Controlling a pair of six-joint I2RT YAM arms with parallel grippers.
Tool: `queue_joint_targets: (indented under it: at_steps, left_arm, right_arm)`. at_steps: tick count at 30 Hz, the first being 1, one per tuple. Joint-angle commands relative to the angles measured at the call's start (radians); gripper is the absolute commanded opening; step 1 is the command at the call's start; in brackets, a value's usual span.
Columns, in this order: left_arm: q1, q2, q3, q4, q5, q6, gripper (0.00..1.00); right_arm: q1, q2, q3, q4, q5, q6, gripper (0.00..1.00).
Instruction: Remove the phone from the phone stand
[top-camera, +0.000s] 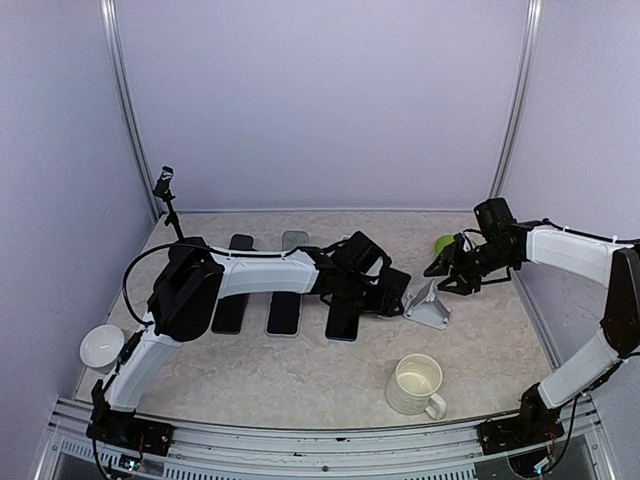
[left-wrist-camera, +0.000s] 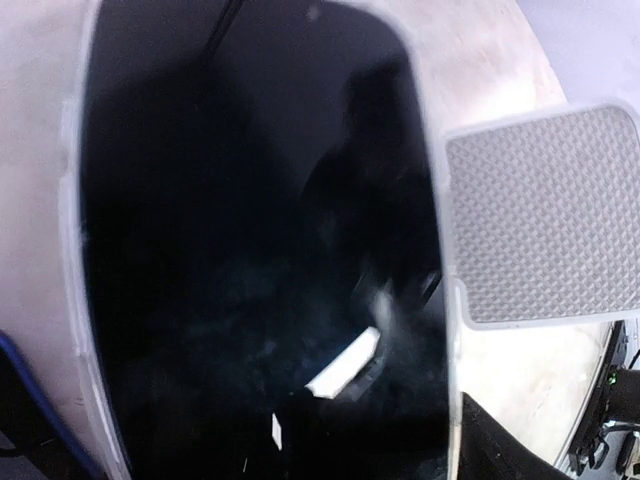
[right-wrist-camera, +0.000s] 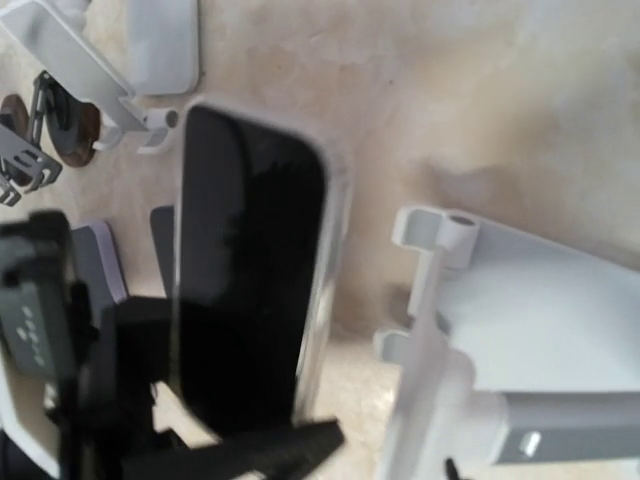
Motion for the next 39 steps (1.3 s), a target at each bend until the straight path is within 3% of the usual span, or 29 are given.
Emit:
queue_joint_targets:
  at_steps: [1,6,13,18,23,26,31,39]
  left_arm:
    - [0.004,-0.118,-0.044,0.107,0.007,0.001,0.45]
    - [0.006,-0.208,-0.094,0.179,-0.013,0.010,0.44]
    - [0.019,-0.250,-0.077,0.160,-0.044,0.023,0.45]
    - [0.018,-0.230,-0.061,0.080,-0.076,0.056,0.74]
    - [0.028,-0.133,0.003,-0.064,-0.069,0.117,0.90]
    - [0.022,-0.096,0.055,-0.145,-0.149,0.182,0.98]
    - [-0.001,0.023,0.213,-0.331,-0.296,0.282,0.99]
    - [-0.034,0.075,0.237,-0.355,-0.363,0.313,0.99]
  right_arm:
    - [0.005,-0.049,0.021,-0.062,0.049,-0.020,0.53]
    - [0.010,-0.092,-0.007,-0.049,0.089,0.012,0.52]
    - [0.050,-0.063,0.017,-0.073,0.131,0.006,0.49]
    - [0.096,-0.025,0.060,-0.107,0.178,-0.018,0.50]
    - [0.101,-0.024,0.066,-0.113,0.192,-0.026,0.50]
    - [0.101,-0.032,0.070,-0.117,0.201,-0.038,0.51]
    - [0.101,-0.027,0.073,-0.120,0.193,-0.047,0.51]
    - [0.101,-0.016,0.071,-0.121,0.190,-0.054,0.51]
